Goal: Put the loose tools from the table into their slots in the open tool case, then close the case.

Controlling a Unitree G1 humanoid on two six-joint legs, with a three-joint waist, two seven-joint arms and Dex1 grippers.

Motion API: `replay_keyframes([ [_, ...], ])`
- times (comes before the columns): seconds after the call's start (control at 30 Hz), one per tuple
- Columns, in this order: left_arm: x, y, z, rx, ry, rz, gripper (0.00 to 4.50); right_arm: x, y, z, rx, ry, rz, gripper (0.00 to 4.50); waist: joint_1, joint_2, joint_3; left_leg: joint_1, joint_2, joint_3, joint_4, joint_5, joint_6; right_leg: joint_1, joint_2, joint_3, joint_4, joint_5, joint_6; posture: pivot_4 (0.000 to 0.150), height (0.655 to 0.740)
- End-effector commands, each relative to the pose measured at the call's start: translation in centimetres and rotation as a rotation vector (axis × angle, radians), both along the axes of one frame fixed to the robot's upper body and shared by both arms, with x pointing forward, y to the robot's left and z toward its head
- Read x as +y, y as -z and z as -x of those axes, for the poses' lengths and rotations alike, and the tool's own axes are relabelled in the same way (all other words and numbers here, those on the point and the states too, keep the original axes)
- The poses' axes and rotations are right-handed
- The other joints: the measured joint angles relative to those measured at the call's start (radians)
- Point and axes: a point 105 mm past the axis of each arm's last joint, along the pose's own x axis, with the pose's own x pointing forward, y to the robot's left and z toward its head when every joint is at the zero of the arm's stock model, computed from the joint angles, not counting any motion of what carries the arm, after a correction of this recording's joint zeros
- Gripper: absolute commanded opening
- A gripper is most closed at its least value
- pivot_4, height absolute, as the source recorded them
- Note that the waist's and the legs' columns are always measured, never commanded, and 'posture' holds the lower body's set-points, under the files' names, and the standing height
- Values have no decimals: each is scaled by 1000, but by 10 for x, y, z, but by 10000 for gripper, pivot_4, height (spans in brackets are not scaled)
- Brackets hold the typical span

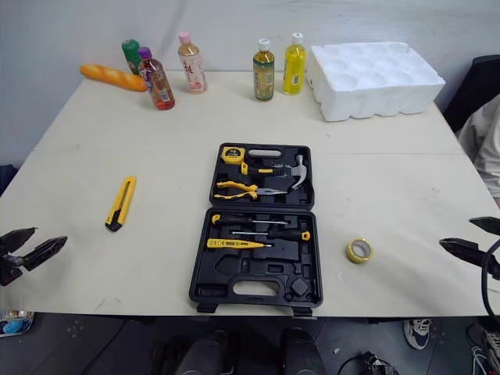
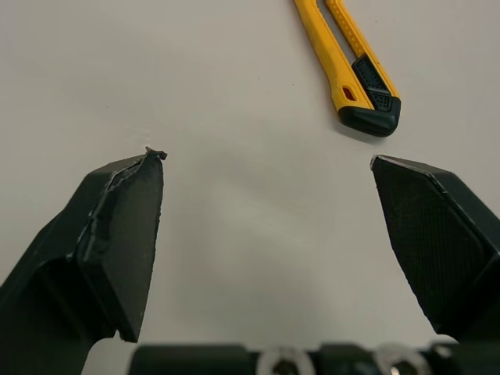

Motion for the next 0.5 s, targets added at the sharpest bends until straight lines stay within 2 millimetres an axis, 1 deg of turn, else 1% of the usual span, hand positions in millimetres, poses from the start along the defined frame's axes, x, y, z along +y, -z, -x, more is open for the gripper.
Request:
replay_keyframes([
  [0.03, -3, -10, -4, -38, 8, -15, 44504, -1, -4, -2, -27, -9, 7, 45000, 0, 0, 0, 0, 0, 0, 0, 0, 0, 0, 0, 0, 0, 0, 0, 1500, 7384],
  [0.2, -2, -8, -10, -26, 6, -16, 44504, -3, -7, -3, -31, -9, 15, 45000, 0, 1, 1, 0, 0, 0, 0, 0, 0, 0, 0, 0, 0, 0, 0, 1500, 7384],
  [0.23, -5, -9, -12, -23, 13, -22, 44504, -1, -7, -4, -34, -15, 18, 45000, 0, 1, 1, 0, 0, 1, 0, 0, 0, 0, 0, 0, 0, 0, 0, 1500, 7384],
  [0.3, -13, -13, -18, -23, 21, -26, 44504, 9, -10, -6, -39, -54, 27, 45000, 0, 1, 1, 0, 0, 1, 0, 0, 0, 0, 0, 0, 0, 0, 0, 1500, 7384],
  [0.33, -16, -15, -21, -16, 13, -25, 44504, 15, -12, -7, -42, -78, 29, 45000, 0, 1, 1, 0, 0, 0, 0, 0, 0, 0, 0, 0, 0, 0, 0, 1500, 7384],
  [0.37, -21, -17, -25, -13, 5, -22, 44504, 27, -14, -9, -48, -118, 27, 45000, 0, 1, 1, 0, 0, 0, 0, 0, 0, 0, 0, 0, 1, 0, 0, 1500, 7384],
  [0.4, -31, -22, -31, -23, 9, -25, 44504, 44, -18, -11, -56, -175, 21, 45000, 0, 1, 1, 0, 0, 0, 0, 0, 0, 0, 0, 0, 1, 0, 0, 1500, 7384],
  [0.43, -38, -26, -35, -30, 12, -29, 44504, 56, -20, -12, -60, -215, 17, 45000, 0, 1, 1, 0, 0, 0, 0, 0, -1, 0, 0, 0, 1, 0, 0, 1500, 7384],
  [0.47, -46, -31, -39, -41, 21, -9, 44504, 68, -21, -12, -61, -255, 18, 45000, 0, 1, 1, 0, 0, 0, 0, 0, -1, 0, 0, 0, 2, 0, 0, 1500, 7384],
  [0.5, -51, -34, -43, -28, 6, 14, 44504, 85, -22, -13, -58, -319, 30, 45000, 0, 1, 1, 0, 0, 0, 1, 1, -1, 0, 0, 0, 2, 0, 0, 1500, 7384],
])
